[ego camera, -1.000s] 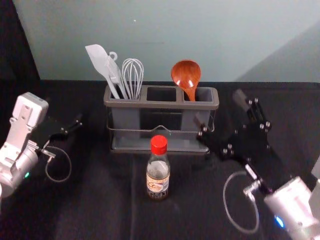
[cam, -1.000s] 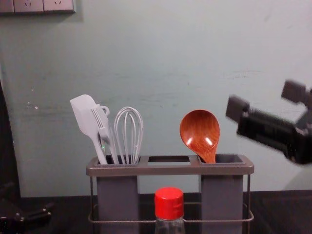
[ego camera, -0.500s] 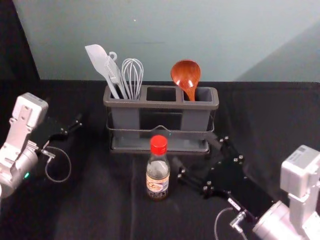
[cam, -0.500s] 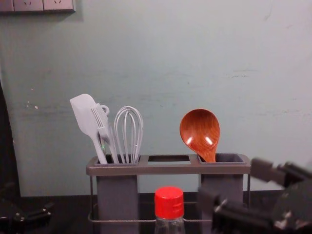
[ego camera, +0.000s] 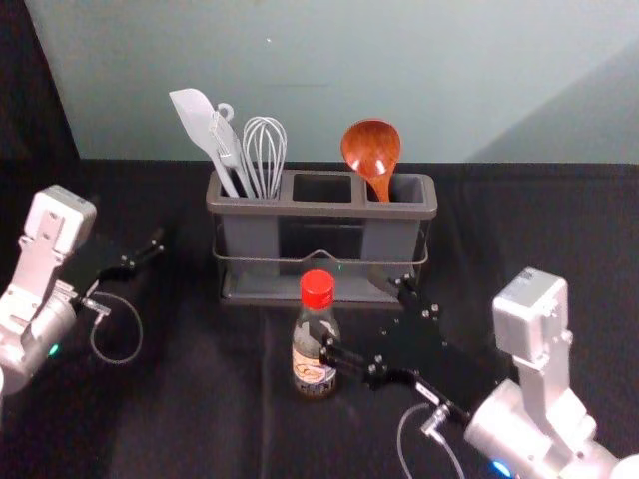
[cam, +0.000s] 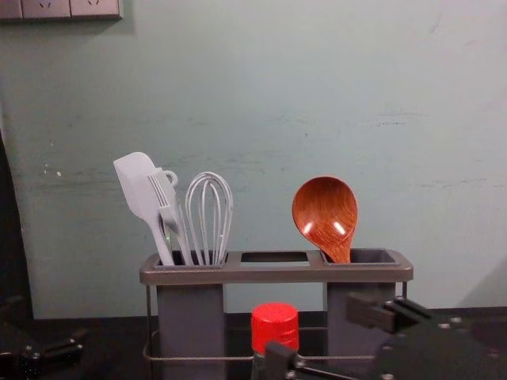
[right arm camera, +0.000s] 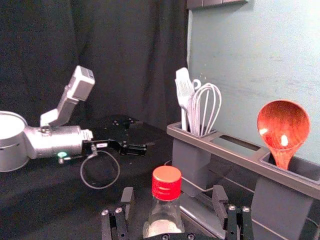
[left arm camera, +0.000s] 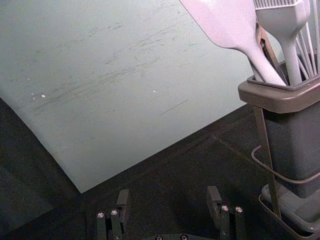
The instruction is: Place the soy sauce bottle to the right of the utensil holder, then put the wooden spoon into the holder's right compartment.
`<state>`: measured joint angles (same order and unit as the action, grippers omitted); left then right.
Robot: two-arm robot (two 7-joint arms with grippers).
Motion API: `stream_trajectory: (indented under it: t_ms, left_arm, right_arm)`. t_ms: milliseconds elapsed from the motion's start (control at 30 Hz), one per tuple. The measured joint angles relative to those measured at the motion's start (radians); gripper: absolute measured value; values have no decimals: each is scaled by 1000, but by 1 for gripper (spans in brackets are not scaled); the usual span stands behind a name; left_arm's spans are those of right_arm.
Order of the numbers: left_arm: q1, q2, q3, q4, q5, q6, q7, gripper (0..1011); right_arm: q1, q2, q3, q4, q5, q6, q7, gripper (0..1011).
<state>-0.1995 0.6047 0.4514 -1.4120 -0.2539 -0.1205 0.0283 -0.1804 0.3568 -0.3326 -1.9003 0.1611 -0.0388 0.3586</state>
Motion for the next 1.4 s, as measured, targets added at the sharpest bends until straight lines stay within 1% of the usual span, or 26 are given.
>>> stream_trajectory:
  t_ms: [133, 333, 467, 667, 967, 1067, 1100, 1133, 1167, 1200, 1233, 1300, 1400]
  left_arm:
    - [0, 0, 0, 0, 0, 0, 0, 1000]
    - [0, 0, 0, 0, 0, 0, 0, 1000]
    - [0, 0, 0, 0, 0, 0, 0, 1000]
    - [0, 0, 0, 0, 0, 0, 0, 1000]
    - [0, 0, 0, 0, 0, 0, 0, 1000]
    - [0, 0, 0, 0, 0, 0, 0, 1000]
    - [0, 0, 0, 0, 0, 0, 0, 1000]
    - [0, 0, 0, 0, 0, 0, 0, 1000]
    - [0, 0, 0, 0, 0, 0, 0, 1000]
    - [0, 0, 0, 0, 0, 0, 0, 1000]
    - [0, 0, 0, 0, 0, 0, 0, 1000]
    - [0, 0, 0, 0, 0, 0, 0, 1000]
    - [0, 0, 0, 0, 0, 0, 0, 1000]
  right_arm:
    - [58, -19, -25, 49, -5, 17, -3, 1002]
    - [124, -41, -50, 109, -8, 24, -3, 1002]
    - [143, -51, -55, 129, 2, 24, -2, 1002]
    - [161, -68, -65, 156, 39, 16, 3, 1002]
    - [169, -71, -82, 166, 54, 8, 4, 997]
    - [171, -71, -89, 169, 54, 7, 3, 929]
    - [172, -71, -91, 170, 53, 7, 3, 929]
    - [173, -71, -94, 170, 53, 7, 3, 907]
    - [173, -71, -95, 170, 53, 8, 3, 868]
    - [173, -72, -97, 170, 53, 10, 3, 854]
    - [174, -72, -99, 170, 53, 11, 2, 800]
    - [174, -71, -100, 171, 53, 14, 0, 763]
    - [175, -71, -102, 170, 54, 17, -2, 668]
